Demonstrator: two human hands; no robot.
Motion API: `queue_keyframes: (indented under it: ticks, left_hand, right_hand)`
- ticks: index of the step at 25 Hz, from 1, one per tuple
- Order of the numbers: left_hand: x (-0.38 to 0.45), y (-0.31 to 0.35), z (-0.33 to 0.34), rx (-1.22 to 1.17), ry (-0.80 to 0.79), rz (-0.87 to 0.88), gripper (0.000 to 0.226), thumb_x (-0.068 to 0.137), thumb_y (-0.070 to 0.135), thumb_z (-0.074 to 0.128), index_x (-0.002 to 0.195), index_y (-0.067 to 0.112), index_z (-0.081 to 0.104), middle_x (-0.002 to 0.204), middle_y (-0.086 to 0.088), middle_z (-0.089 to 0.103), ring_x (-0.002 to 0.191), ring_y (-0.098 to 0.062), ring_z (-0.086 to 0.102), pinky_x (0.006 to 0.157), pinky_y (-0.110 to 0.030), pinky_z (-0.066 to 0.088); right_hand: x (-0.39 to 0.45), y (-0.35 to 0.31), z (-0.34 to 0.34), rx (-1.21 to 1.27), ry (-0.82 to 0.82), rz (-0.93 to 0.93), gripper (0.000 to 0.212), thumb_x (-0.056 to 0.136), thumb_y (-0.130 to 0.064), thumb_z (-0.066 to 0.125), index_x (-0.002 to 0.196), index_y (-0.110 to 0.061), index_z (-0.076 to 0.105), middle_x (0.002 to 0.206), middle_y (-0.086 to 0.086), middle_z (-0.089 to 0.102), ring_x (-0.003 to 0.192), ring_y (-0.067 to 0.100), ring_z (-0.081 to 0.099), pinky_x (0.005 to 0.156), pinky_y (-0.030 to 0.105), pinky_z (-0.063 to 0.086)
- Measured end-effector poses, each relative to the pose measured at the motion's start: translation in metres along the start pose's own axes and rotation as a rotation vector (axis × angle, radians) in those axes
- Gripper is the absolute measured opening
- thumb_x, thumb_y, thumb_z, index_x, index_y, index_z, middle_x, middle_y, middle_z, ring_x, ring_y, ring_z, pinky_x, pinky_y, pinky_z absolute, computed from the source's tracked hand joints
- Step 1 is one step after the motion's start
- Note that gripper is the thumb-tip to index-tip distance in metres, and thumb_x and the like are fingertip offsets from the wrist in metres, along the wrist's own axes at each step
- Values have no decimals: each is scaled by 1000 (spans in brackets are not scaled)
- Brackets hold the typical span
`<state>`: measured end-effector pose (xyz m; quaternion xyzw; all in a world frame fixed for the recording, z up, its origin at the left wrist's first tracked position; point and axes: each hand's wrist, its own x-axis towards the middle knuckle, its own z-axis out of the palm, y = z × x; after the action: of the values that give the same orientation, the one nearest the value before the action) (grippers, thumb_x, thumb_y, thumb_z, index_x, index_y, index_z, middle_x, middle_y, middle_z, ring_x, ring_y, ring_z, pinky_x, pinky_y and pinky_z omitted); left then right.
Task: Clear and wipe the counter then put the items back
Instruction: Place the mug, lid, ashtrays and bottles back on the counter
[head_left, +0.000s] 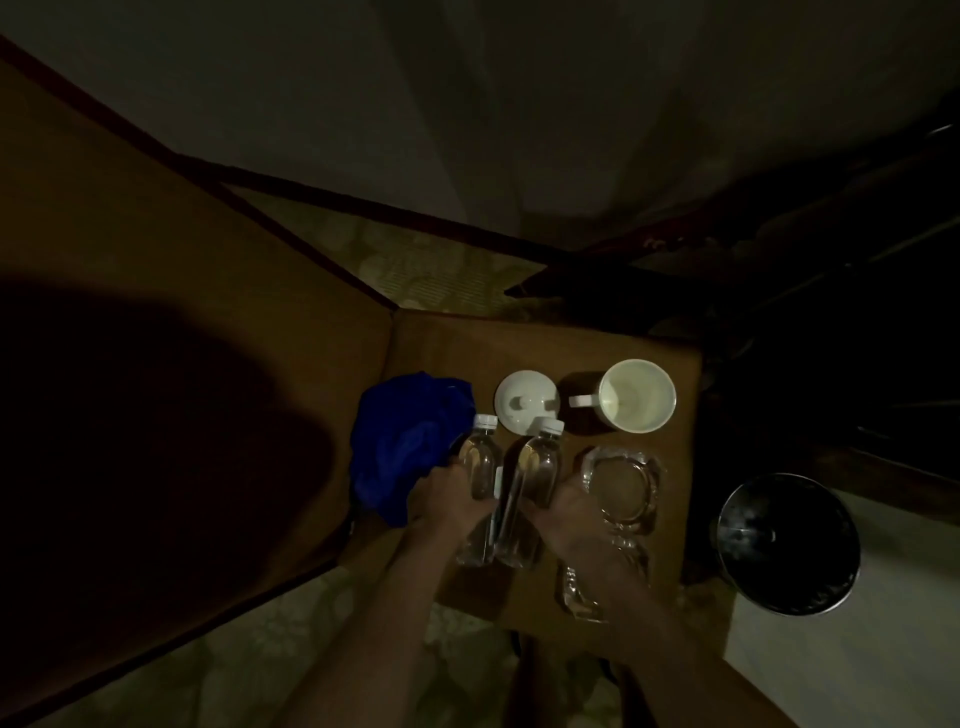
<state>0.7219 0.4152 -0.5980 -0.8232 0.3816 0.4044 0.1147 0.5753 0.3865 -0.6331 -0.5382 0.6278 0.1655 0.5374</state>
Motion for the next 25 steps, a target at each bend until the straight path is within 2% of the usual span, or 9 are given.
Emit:
queue_keyframes:
  ticks: [3, 7, 11, 14, 18, 21, 23, 25]
  left_hand:
    - [9, -2, 12, -71, -24, -39, 58, 82, 43, 68, 126, 12, 45, 117, -9, 61, 107, -25, 60, 82, -32, 48]
    - [17, -3, 29, -222, -55, -105, 73, 79, 38, 73, 138, 17, 35, 125, -9, 57, 114, -27, 57, 88, -35, 49]
    - [15, -8, 26, -393, -97, -110, 63, 79, 32, 74, 131, 21, 41, 124, -5, 57, 113, -24, 57, 87, -34, 48]
    - [3, -14, 10, -481, -111, -73, 57, 76, 29, 76, 124, 24, 47, 121, -1, 59, 111, -21, 57, 88, -33, 46]
    - [-27, -10, -36, -609, -88, 41, 49, 72, 28, 79, 111, 30, 49, 111, 7, 60, 99, -10, 55, 76, -25, 45]
    - [-61, -1, -87, -660, -60, 158, 60, 64, 39, 82, 116, 31, 53, 112, 11, 63, 103, -8, 59, 87, -32, 51]
    - [-92, 10, -132, -696, 12, 247, 59, 64, 38, 83, 116, 32, 55, 109, 14, 64, 101, -5, 60, 84, -26, 49]
    - [-124, 26, -174, -724, 79, 339, 51, 68, 31, 83, 112, 33, 57, 105, 17, 65, 98, 2, 60, 76, -18, 46]
  right_hand:
    - [2, -7, 3, 63, 43, 25, 80, 80, -50, 66, 139, -6, 34, 135, 11, 51, 123, 27, 51, 104, 40, 41]
    - [6, -8, 6, 133, 32, 48, 89, 78, -38, 74, 139, 1, 22, 138, 14, 46, 126, 31, 48, 104, 39, 40]
    - [4, -8, 4, 186, 44, 23, 83, 78, -31, 75, 137, -1, 25, 136, 15, 48, 124, 30, 49, 101, 38, 40]
    - [-14, -6, -6, 246, 26, -46, 78, 75, -32, 78, 135, -8, 35, 127, 7, 56, 119, 26, 55, 100, 39, 44]
    - [-54, -24, -51, 308, -73, -191, 67, 72, -33, 79, 127, -24, 41, 121, -5, 59, 110, 15, 59, 93, 42, 51]
    - [-97, -57, -99, 279, -85, -331, 63, 75, -29, 78, 126, -27, 39, 115, -15, 56, 101, 3, 57, 83, 25, 53]
    - [-132, -86, -135, 264, -35, -434, 61, 74, -30, 78, 121, -30, 40, 111, -16, 56, 99, 4, 58, 80, 25, 54]
    - [-164, -110, -169, 237, 28, -516, 59, 74, -30, 79, 118, -30, 40, 106, -16, 56, 92, 0, 57, 68, 14, 50]
